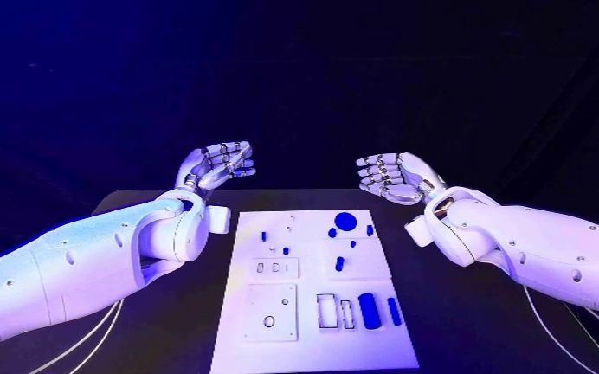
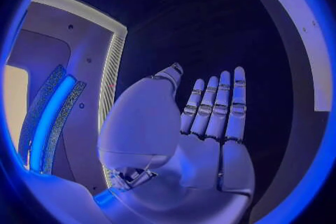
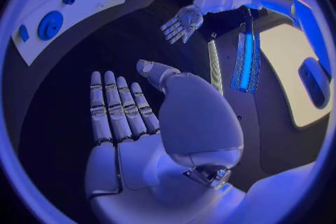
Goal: Assemble the parts on the task board
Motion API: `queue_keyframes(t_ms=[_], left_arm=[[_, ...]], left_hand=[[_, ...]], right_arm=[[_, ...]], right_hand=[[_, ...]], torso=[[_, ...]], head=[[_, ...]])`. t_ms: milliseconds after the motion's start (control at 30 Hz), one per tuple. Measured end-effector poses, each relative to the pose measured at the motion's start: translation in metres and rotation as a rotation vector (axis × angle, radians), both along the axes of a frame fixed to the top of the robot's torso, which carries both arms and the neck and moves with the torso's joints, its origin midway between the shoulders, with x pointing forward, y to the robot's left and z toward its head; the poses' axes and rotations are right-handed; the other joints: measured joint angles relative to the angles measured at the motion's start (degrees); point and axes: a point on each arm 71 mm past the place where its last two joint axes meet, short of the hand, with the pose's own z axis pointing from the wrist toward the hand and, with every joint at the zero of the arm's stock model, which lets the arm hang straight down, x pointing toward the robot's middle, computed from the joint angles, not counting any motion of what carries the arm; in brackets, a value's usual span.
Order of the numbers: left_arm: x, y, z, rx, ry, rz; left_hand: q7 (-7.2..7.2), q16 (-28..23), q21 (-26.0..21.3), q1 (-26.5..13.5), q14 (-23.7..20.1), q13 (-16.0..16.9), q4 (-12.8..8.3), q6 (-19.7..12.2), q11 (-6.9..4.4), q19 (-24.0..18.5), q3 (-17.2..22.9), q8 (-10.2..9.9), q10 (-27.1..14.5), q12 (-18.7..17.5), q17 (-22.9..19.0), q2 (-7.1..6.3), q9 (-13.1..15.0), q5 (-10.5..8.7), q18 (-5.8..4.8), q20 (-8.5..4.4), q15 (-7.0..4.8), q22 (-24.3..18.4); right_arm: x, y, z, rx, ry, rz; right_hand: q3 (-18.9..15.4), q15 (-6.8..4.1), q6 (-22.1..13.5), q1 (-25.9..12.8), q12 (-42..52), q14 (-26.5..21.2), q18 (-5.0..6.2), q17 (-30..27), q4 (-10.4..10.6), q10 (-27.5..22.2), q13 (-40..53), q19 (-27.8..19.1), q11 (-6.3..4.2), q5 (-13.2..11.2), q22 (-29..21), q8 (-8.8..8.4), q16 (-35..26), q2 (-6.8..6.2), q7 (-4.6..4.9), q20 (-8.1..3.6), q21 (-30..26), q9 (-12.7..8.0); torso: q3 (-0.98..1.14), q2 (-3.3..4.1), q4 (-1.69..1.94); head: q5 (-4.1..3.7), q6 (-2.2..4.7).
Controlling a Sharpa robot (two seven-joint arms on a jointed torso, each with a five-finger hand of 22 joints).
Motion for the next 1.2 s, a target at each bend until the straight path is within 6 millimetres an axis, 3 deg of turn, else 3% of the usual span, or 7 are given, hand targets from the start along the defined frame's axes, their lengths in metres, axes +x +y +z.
queue_keyframes(t_ms=[333, 533, 633, 700, 767, 900, 1200], left_arm=[[-0.021, 0.001, 0.011, 0.000, -0.010, -0.078], [-0.037, -0.002, 0.018, 0.005, -0.009, -0.132], [-0.043, -0.005, 0.020, 0.008, -0.007, -0.159], [-0.046, -0.007, 0.021, 0.009, -0.004, -0.175], [-0.049, -0.009, 0.022, 0.009, -0.003, -0.189], [-0.053, -0.013, 0.025, 0.008, -0.002, -0.215], [-0.056, -0.020, 0.033, 0.004, -0.007, -0.252]], left_hand=[[1.02, 6.9, 5.8, 2.5, 8.8, 0.5, -0.9, 3.6, -2.34, 9.1, 3.4, 2.0, 7.8, 0.2, 9.4, -2.50, 2.0, 0.00, -0.02, -3.96, -3.42, 2.0], [0.92, 14.5, 12.1, 2.2, 9.3, 0.9, -1.1, 4.6, -3.14, 12.1, 5.2, 2.5, 9.8, -0.3, 18.9, -3.73, 3.3, -0.19, -0.02, -5.55, -4.30, 5.4], [0.73, 20.3, 16.6, 1.8, 9.1, 1.2, -0.9, 4.7, -3.61, 12.5, 6.3, 2.6, 10.7, -0.3, 24.7, -4.10, 4.2, -0.20, -0.02, -6.06, -5.16, 8.0], [0.73, 24.1, 20.0, 1.4, 8.2, 1.5, -0.9, 4.7, -3.61, 11.9, 7.1, 2.6, 10.7, -0.3, 28.3, -4.48, 4.9, -0.20, -0.03, -6.35, -5.31, 10.2], [0.73, 26.4, 22.4, 1.3, 7.5, 1.7, -0.9, 4.7, -3.62, 11.0, 7.7, 2.6, 11.1, -0.3, 30.3, -4.55, 5.4, -0.20, -0.03, -6.43, -5.35, 11.8], [0.73, 27.9, 24.4, 1.1, 7.4, 1.8, -0.8, 4.7, -3.62, 10.3, 8.0, 2.6, 11.1, -0.3, 31.7, -4.78, 5.7, -0.20, -0.03, -6.17, -5.44, 13.1], [0.73, 28.6, 25.5, 0.9, 7.2, 1.9, -0.9, 4.7, -3.62, 9.8, 8.1, 2.6, 11.1, -0.3, 32.3, -5.02, 5.9, -0.20, -0.03, -6.25, -5.25, 13.9]], right_arm=[[0.005, 0.013, 0.017, -0.328, -0.141, 0.097], [0.003, 0.022, 0.018, -0.511, -0.188, 0.138], [0.001, 0.028, 0.017, -0.589, -0.208, 0.156], [-0.001, 0.033, 0.017, -0.632, -0.221, 0.167], [-0.002, 0.037, 0.017, -0.665, -0.231, 0.174], [-0.003, 0.045, 0.016, -0.719, -0.246, 0.185], [-0.001, 0.053, 0.013, -0.784, -0.251, 0.183]], right_hand=[[-1.7, -4.26, 9.8, 1.2, 0.0, 13.7, 0.13, 3.4, -1.6, 11.5, 0.2, 10.3, -2.96, 0.0, 3.8, 2.17, 4.4, -1.19, 1.84, -3.90, 8.4, 1.2], [-3.8, -7.34, 12.8, 0.3, 0.0, 23.0, 0.13, 8.8, -0.5, 16.4, 0.6, 16.0, -5.27, -0.3, 8.4, 2.17, 9.5, -2.71, -0.23, -6.88, 16.4, 1.6], [-4.4, -10.35, 16.1, 0.2, -0.3, 31.3, 0.14, 20.3, 1.0, 20.7, 1.6, 21.5, -7.56, 0.5, 15.1, 2.17, 20.5, -5.19, -2.31, -10.32, 26.8, 3.0], [-3.7, -10.72, 16.5, 0.3, -0.3, 32.6, 0.15, 24.7, 1.8, 21.3, 2.2, 23.2, -8.08, 0.5, 18.4, 2.17, 25.8, -5.29, -2.71, -10.91, 30.7, 3.7], [-2.7, -10.79, 16.5, 0.4, -0.3, 32.7, 0.14, 30.4, 2.4, 21.3, 2.7, 26.8, -8.08, 0.5, 29.0, 2.17, 32.7, -5.90, -2.71, -11.06, 39.4, 4.5], [-1.3, -10.79, 16.5, 0.0, -0.3, 32.7, -1.69, 43.6, 3.4, 20.1, 3.3, 31.3, -7.99, 0.5, 44.2, 2.17, 47.5, -6.75, -2.71, -10.95, 51.2, 5.8], [-1.0, -10.59, 15.4, -0.6, -0.3, 32.9, -3.52, 54.5, 4.5, 17.5, 3.6, 35.1, -7.65, 0.5, 57.5, 1.65, 59.5, -7.36, -2.72, -10.24, 60.9, 7.1]], torso=[[0.40, 1.96, 0.24], [0.48, 3.33, 0.47], [0.47, 3.97, 0.64], [0.44, 4.33, 0.76], [0.43, 4.75, 0.88], [0.36, 5.48, 1.08], [0.23, 6.86, 1.52]], head=[[-0.53, 0.11], [-1.19, 0.16], [-1.42, 0.03], [-1.58, -0.02], [-1.77, -0.04], [-2.10, -0.05], [-3.15, 0.16]])
